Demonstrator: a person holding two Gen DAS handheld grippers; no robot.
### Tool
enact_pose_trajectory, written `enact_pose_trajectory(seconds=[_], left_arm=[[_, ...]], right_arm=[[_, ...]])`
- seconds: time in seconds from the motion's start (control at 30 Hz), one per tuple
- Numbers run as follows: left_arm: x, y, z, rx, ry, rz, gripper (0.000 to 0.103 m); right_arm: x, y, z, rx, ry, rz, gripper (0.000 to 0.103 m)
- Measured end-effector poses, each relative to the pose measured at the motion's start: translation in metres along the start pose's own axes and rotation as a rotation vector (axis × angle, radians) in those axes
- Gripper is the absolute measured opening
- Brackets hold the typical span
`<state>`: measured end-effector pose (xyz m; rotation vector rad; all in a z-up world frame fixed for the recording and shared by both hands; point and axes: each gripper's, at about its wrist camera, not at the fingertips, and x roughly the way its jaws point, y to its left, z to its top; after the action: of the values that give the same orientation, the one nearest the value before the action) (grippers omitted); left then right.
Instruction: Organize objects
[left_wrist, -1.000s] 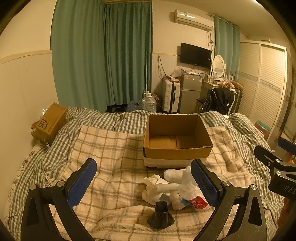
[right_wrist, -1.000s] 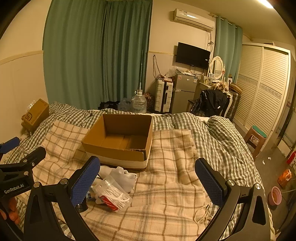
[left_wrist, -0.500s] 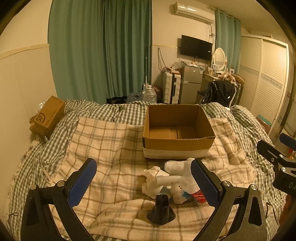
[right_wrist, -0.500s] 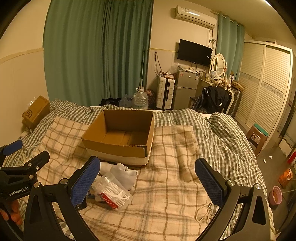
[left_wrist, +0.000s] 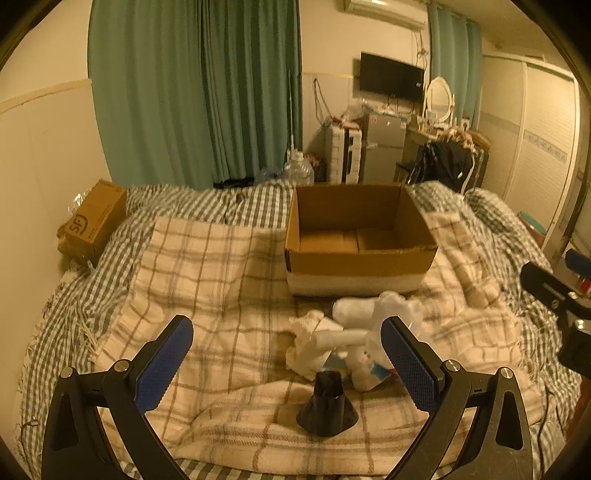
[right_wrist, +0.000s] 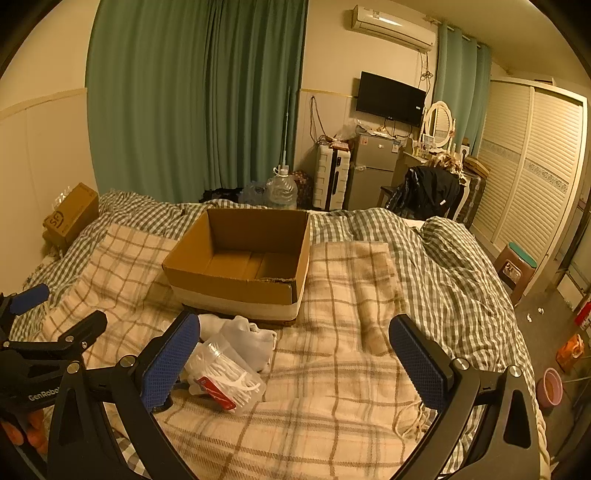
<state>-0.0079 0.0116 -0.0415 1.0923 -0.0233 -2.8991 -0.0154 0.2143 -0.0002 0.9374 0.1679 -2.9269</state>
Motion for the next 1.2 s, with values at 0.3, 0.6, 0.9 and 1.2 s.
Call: enact_pose_trajectory(seconds=[0.3, 0.6, 0.9, 1.2], left_arm=[[0.054, -0.005, -0.028, -0.019, 0.222, -0.054, 0.103], [0.107, -0.024, -0.063, 0.011, 0.489, -0.213, 0.052], [0.059, 0.012, -0.034, -0.087, 0.284, -0.189, 0.051], [0.068, 0.043, -0.020, -0.116, 0.230, -0.116, 0.051]], right_arm=[[0.028, 0.004, -0.017, -0.013, 0.075, -0.004, 0.103], [0.062, 0.013, -0.036, -0.040, 0.166, 0.000, 0.103], [0.079, 0.031, -0.039, -0.105, 0.213, 0.052, 0.103], [0.126, 0.082, -0.052, -0.260, 0.331, 0.099, 0.100]])
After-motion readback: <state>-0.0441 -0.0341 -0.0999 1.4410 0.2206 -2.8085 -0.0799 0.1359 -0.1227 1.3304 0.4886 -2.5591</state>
